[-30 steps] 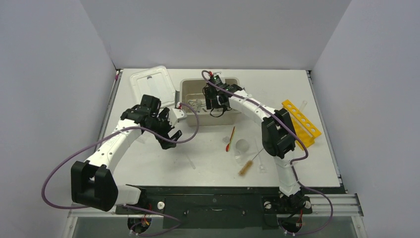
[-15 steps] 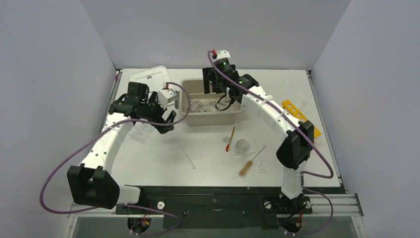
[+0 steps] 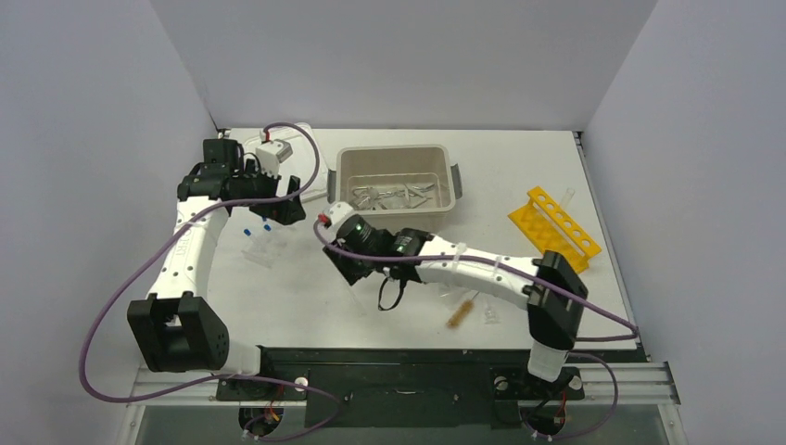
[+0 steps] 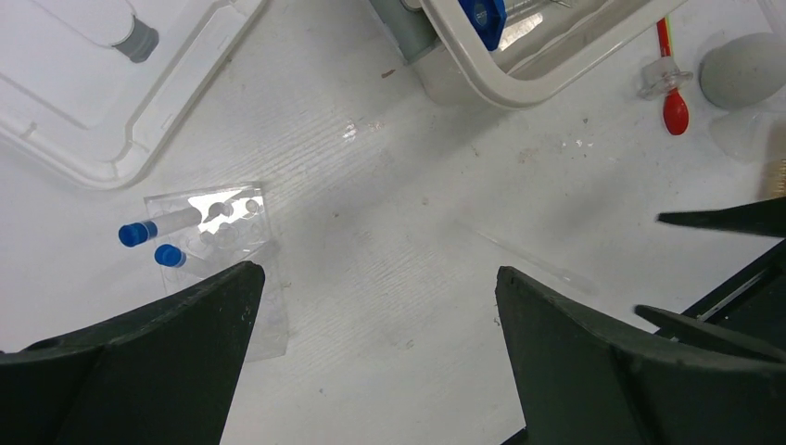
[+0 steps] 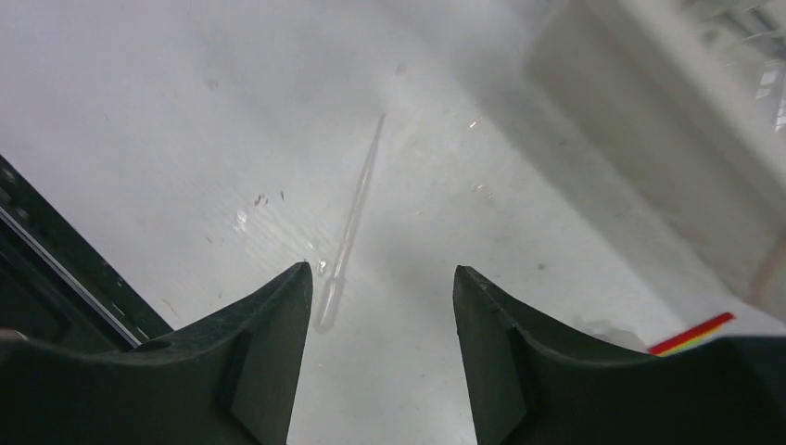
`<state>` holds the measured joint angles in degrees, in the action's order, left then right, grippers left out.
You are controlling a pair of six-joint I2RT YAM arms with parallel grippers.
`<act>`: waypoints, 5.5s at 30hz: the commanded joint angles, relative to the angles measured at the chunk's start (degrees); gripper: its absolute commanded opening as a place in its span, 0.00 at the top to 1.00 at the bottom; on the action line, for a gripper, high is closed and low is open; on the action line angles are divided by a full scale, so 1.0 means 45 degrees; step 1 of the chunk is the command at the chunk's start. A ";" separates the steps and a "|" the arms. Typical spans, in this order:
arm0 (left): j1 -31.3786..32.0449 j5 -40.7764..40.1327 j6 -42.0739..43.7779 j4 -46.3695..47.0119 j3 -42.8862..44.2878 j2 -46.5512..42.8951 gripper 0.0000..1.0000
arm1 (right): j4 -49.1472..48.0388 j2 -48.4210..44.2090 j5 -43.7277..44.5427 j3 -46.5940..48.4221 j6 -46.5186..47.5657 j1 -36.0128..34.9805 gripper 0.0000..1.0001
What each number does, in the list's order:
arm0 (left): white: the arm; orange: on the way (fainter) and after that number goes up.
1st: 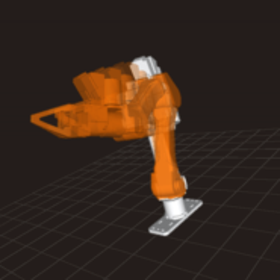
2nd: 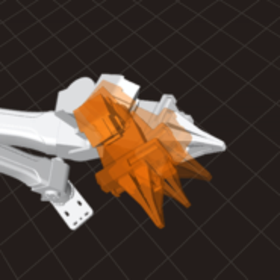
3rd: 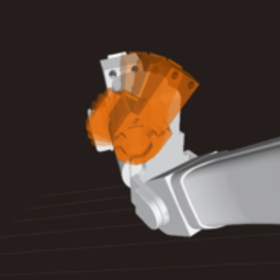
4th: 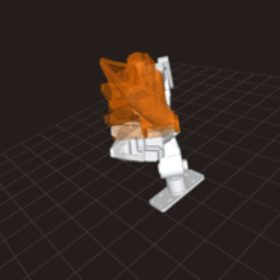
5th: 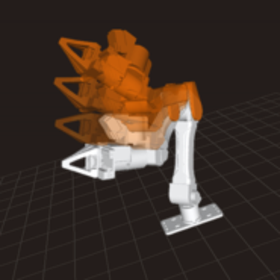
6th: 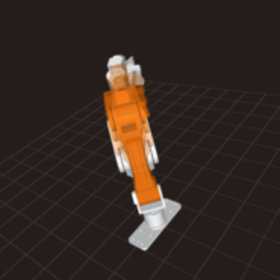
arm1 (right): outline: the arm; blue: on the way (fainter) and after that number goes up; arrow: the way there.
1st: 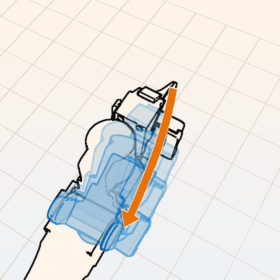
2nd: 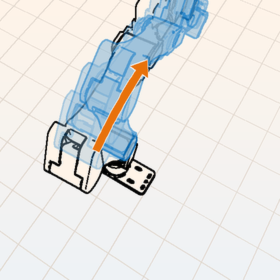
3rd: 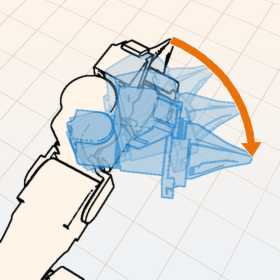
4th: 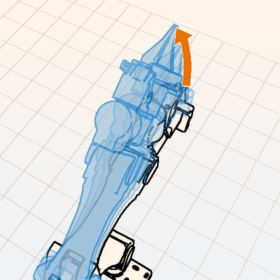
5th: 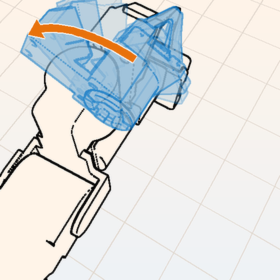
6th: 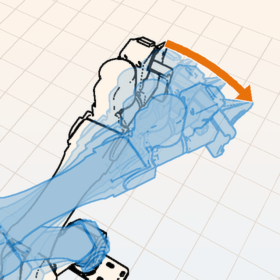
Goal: Organize the chemistry lab equipment
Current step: Pick up the chemistry item at the center of the board, then place the chemistry item in the storage box, then pick up the chemistry item at the center of the board.
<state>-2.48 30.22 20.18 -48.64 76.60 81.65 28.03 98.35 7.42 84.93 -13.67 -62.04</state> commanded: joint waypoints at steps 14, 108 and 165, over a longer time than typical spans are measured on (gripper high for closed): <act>-0.0035 -0.0516 -0.0911 0.0193 0.0674 -0.0401 0.03 | -0.1331 0.3342 -0.2184 -0.0941 -0.0125 -0.0471 0.60; 0.0179 -0.0758 -0.1556 -0.0176 0.1318 0.0220 0.03 | -0.4601 -0.5227 -0.3415 -1.0816 -0.6115 0.7786 0.26; 0.0835 -0.1698 -0.1178 -0.0439 0.1297 -0.0071 0.03 | -0.3270 -0.4733 -0.1185 -1.0037 -0.5896 0.5872 0.55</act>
<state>1.26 22.94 14.17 -51.22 81.89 83.59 15.40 75.85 2.85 40.21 -39.48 -34.98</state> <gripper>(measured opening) 0.966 0.455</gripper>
